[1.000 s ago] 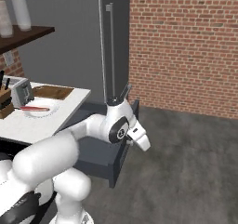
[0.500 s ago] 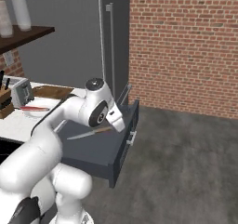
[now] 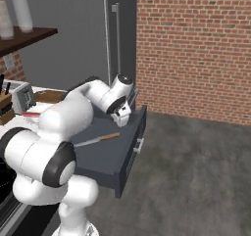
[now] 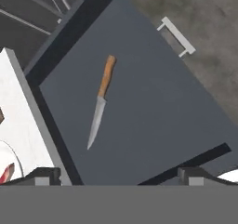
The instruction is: Pick up the knife from the drawer and place it on the cutting board. Then place the meat from the plate to the cutting board.
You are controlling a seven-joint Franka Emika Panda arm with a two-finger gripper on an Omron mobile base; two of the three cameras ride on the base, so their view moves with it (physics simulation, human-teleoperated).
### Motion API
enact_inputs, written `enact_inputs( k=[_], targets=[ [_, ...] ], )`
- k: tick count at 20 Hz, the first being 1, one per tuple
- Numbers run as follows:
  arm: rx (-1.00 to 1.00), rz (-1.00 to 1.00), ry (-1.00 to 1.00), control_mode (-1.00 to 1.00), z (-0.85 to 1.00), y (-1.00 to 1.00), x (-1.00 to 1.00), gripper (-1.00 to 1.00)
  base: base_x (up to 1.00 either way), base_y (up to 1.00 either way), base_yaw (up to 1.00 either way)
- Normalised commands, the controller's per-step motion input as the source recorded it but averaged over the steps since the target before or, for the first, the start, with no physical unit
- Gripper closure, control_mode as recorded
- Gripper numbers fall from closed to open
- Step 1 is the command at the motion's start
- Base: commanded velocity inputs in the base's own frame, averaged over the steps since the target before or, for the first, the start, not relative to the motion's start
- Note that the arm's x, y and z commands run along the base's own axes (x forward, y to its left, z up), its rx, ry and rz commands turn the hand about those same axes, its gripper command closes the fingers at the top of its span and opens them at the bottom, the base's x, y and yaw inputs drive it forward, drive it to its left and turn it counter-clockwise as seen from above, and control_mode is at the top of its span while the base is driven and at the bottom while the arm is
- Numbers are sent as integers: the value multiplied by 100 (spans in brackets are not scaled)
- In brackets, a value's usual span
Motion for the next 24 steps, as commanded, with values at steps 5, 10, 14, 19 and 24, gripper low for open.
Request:
enact_inputs(
  k=[5,10,14,19,24],
  targets=[
    [-10,-1,11,-100,-37,45,28,-100,0,0,0],
    [-17,0,17,-100,-85,27,6,-100,0,0,0],
    [-3,-1,3,-100,-46,14,9,-100,0,0,0],
    [2,-2,0,-100,-27,8,18,-100,0,0,0],
    [0,0,0,-100,-60,18,25,-100,0,0,0]
  ],
)
